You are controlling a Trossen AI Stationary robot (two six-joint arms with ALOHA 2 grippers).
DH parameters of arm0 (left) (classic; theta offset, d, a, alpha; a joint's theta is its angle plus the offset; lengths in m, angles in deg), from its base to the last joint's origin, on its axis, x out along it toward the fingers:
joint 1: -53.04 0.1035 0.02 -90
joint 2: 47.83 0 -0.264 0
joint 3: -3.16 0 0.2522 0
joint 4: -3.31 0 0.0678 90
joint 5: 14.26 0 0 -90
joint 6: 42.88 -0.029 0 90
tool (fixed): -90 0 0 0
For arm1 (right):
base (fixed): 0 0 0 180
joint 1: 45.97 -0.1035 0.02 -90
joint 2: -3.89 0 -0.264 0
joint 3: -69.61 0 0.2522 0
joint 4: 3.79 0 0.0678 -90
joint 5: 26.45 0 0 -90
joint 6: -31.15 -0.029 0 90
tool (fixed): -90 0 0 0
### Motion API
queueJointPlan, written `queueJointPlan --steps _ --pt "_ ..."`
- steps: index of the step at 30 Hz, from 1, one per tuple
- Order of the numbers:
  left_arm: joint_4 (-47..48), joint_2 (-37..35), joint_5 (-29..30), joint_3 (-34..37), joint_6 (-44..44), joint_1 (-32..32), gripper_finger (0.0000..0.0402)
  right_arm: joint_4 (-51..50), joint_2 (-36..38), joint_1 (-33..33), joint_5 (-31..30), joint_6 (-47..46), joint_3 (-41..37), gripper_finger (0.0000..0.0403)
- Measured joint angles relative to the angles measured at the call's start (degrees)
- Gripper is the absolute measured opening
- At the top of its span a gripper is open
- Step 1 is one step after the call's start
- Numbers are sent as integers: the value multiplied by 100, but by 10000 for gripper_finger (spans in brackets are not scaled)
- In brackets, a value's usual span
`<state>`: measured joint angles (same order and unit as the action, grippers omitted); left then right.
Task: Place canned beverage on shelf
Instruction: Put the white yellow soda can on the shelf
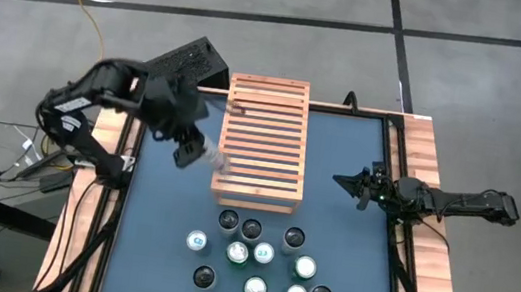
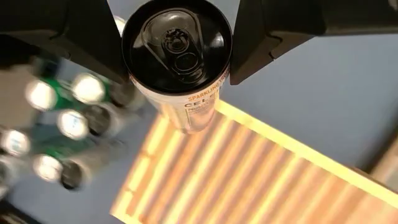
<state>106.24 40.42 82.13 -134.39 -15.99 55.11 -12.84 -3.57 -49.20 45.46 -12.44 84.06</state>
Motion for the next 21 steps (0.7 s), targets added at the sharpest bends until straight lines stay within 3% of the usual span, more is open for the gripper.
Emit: queueJointPlan --steps 13,21 --pt "-660 202 228 -29 -3393 2326 236 0 -2 0 -94 -270 -2 0" --pt "-1263 766 -754 -28 -4918 3796 236 24 -2 2 -484 -487 0 0"
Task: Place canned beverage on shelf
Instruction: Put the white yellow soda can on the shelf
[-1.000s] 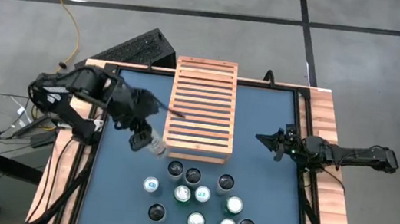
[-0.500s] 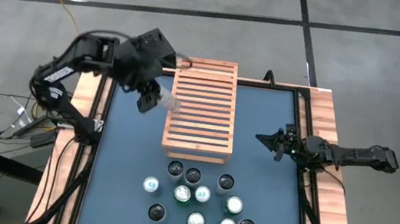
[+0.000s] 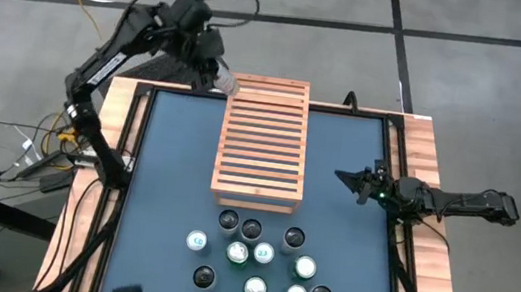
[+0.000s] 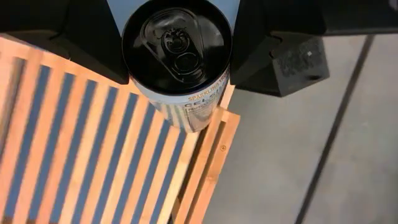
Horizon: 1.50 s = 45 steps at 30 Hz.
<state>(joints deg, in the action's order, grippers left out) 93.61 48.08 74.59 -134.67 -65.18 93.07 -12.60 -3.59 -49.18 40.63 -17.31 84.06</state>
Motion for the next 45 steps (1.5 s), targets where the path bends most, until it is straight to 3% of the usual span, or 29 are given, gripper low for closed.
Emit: queueJointPlan --steps 9,12,22,34,45 --pt "-155 664 -719 -1103 -581 474 236 22 0 0 -277 -18 2 0" --pt "-415 470 -766 -1021 -744 448 236 24 0 2 -281 18 3 0" --pt "36 542 -824 -1083 -789 80 236 17 0 170 -283 29 4 0" --pt "636 595 -877 -1080 -979 -875 236 20 0 299 -277 4 2 0" --pt "724 870 -848 -1076 -1026 -1068 236 20 0 299 -272 -10 2 0"
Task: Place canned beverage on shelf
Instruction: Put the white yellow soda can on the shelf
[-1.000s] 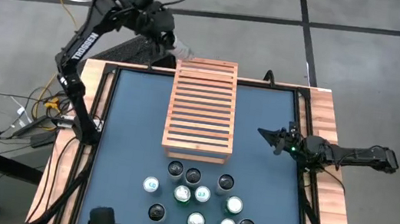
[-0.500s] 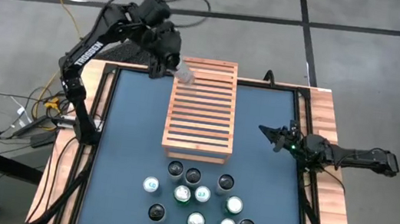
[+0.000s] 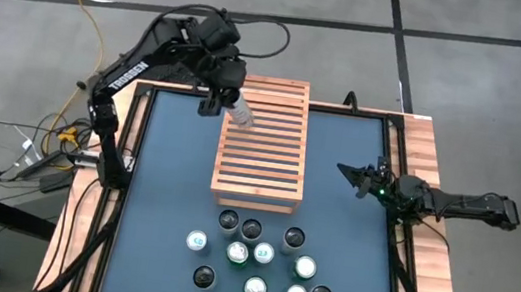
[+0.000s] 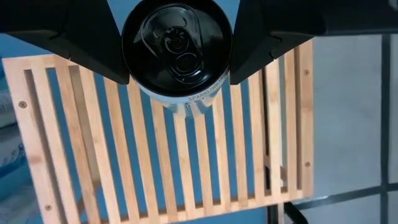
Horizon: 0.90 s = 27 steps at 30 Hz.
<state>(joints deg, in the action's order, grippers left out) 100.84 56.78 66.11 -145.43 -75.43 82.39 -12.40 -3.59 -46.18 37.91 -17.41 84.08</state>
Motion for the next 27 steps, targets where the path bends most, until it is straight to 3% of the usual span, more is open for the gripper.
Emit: queueJointPlan --steps 8,22,27 --pt "35 49 21 0 -153 -176 246 2 1 0 4 -10 -2 0" --pt "-101 48 931 0 230 -399 252 2 2 0 4 -6 -2 0" --pt "-182 45 1129 0 422 -385 275 0 1 0 4 -6 -2 0"
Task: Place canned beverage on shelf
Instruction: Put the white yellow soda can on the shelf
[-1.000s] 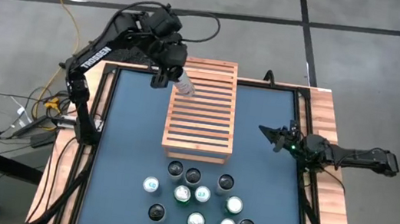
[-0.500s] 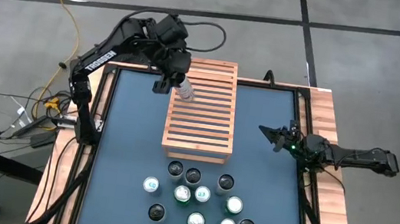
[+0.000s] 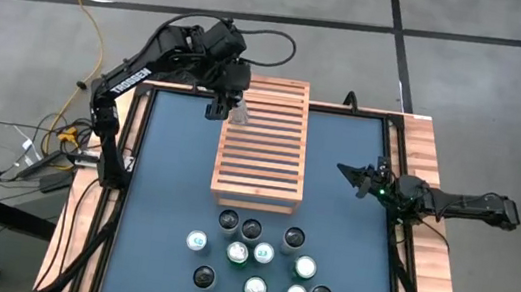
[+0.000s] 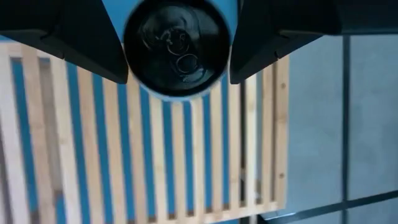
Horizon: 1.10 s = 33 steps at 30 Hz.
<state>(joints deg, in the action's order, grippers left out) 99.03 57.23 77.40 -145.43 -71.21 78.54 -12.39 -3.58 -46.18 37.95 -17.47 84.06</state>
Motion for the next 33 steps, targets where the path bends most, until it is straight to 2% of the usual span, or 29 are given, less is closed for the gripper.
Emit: queueJointPlan --steps 5,14,18,22,26,33 --pt "0 -7 127 0 58 -18 296 1 1 0 0 2 0 0" --pt "-46 -7 206 0 -139 -22 296 2 1 0 0 2 0 0" --pt "-72 -7 905 -11 -270 -32 296 285 -1 0 0 4 0 0" --pt "-281 -11 1552 -15 -298 -25 296 1401 -1 0 -1 91 0 0" --pt "-422 -89 1510 -17 -447 -47 296 2106 -1 -1 0 648 294 0" --pt "-724 -233 1253 -17 -342 -48 296 2093 -49 -2 -116 1768 1278 0"
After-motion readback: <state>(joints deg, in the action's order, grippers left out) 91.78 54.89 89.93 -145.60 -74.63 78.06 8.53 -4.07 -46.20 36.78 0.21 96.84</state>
